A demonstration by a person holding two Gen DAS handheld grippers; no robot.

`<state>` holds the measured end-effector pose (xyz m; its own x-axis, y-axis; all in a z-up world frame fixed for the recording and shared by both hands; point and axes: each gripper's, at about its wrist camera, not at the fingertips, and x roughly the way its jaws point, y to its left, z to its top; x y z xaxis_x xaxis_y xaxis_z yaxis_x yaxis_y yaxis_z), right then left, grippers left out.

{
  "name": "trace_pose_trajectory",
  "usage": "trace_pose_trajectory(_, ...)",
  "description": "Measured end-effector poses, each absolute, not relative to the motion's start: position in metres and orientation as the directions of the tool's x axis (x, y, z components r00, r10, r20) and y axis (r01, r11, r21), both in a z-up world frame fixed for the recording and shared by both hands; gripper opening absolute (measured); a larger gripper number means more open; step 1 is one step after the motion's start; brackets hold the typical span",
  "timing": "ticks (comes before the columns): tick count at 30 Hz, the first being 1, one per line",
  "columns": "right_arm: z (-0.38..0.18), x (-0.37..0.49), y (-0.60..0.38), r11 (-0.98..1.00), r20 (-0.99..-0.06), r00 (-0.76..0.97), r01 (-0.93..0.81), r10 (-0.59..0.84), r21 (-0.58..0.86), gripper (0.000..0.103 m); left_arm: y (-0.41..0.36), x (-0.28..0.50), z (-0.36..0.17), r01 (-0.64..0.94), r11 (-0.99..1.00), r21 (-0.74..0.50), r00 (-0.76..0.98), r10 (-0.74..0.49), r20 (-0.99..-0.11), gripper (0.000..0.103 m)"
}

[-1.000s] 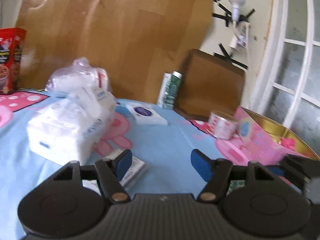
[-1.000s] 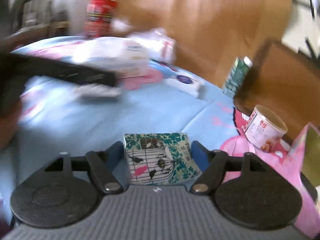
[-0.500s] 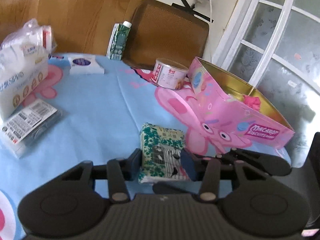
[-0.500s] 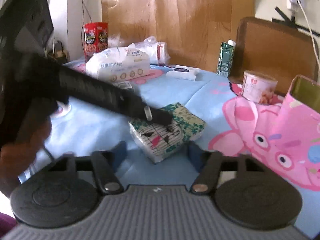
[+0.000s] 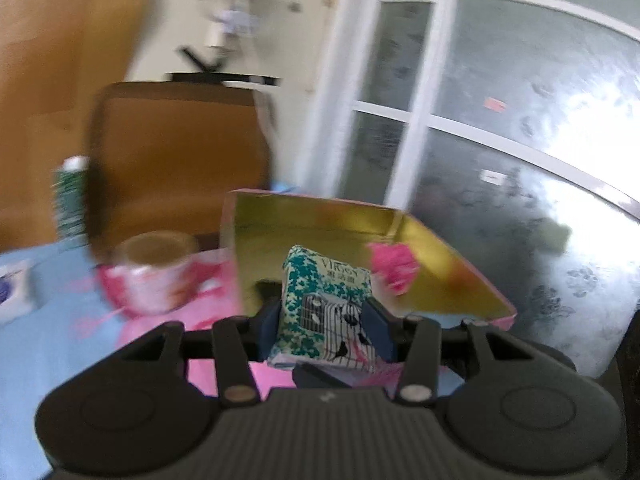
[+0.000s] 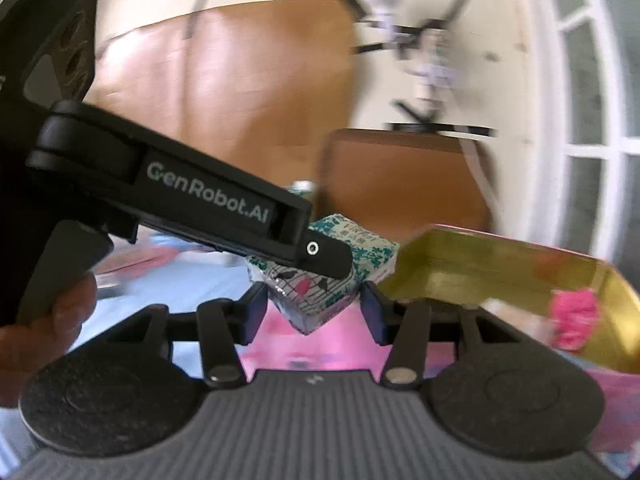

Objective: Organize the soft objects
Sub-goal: 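Carry the green packet into the tin and open the right gripper, then move the right gripper back over the table toward the clear pack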

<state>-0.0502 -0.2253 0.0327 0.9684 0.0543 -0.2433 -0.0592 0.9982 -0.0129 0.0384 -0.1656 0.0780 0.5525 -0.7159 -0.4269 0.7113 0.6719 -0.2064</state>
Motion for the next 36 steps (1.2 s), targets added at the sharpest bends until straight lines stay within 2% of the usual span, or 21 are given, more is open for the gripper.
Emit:
trace_pose_trajectory(4,0.035,-0.055,-0.264,0.997,-0.235,0.970,0.070,-0.071,-0.013,0.054,-0.224,0.043,0.082,0.770,0.615,-0.172,0.505,-0.751,-0.426,0.047)
trace_pose_trajectory(9,0.026,-0.052,-0.314,0.967,-0.247,0.936,0.252,-0.252,-0.036,0.056,-0.276,0.040,0.072,0.791,0.593,-0.149,0.473,-0.748,-0.466,0.058)
trace_pose_trajectory(12,0.019,-0.052,-0.336,0.928,-0.264,0.892,0.370,-0.367,-0.039,0.060,-0.271,0.036,0.067,0.789,0.592,-0.165,0.470,-0.755,-0.457,0.062)
trace_pose_trajectory(13,0.019,-0.057,-0.342,0.925,-0.263,0.891,0.380,-0.370,-0.013,0.063,-0.267,0.034,0.067,0.785,0.598,-0.161,0.479,-0.751,-0.455,0.063)
trace_pose_trajectory(17,0.012,-0.065,-0.344,0.920,-0.249,0.895,0.390,-0.369,0.037,0.063,-0.239,0.030,0.069,0.761,0.625,-0.176,0.506,-0.740,-0.443,0.063)
trace_pose_trajectory(23,0.016,-0.079,-0.316,0.948,-0.202,0.936,0.309,-0.290,0.073,0.063,-0.151,0.012,0.064,0.692,0.696,-0.193,0.585,-0.696,-0.416,0.064)
trace_pose_trajectory(27,0.023,-0.073,-0.286,0.979,-0.200,0.963,0.196,-0.181,0.058,0.063,-0.070,-0.002,0.052,0.566,0.810,-0.155,0.705,-0.573,-0.418,0.064)
trace_pose_trajectory(31,0.024,-0.058,-0.246,0.997,-0.237,0.971,0.041,-0.024,0.067,0.063,0.004,-0.011,0.038,0.401,0.903,-0.153,0.788,-0.425,-0.446,0.064)
trace_pose_trajectory(36,0.017,-0.023,-0.182,0.968,-0.361,0.898,-0.221,0.251,0.122,0.063,0.099,-0.018,0.024,0.149,0.948,-0.279,0.845,-0.269,-0.462,0.064)
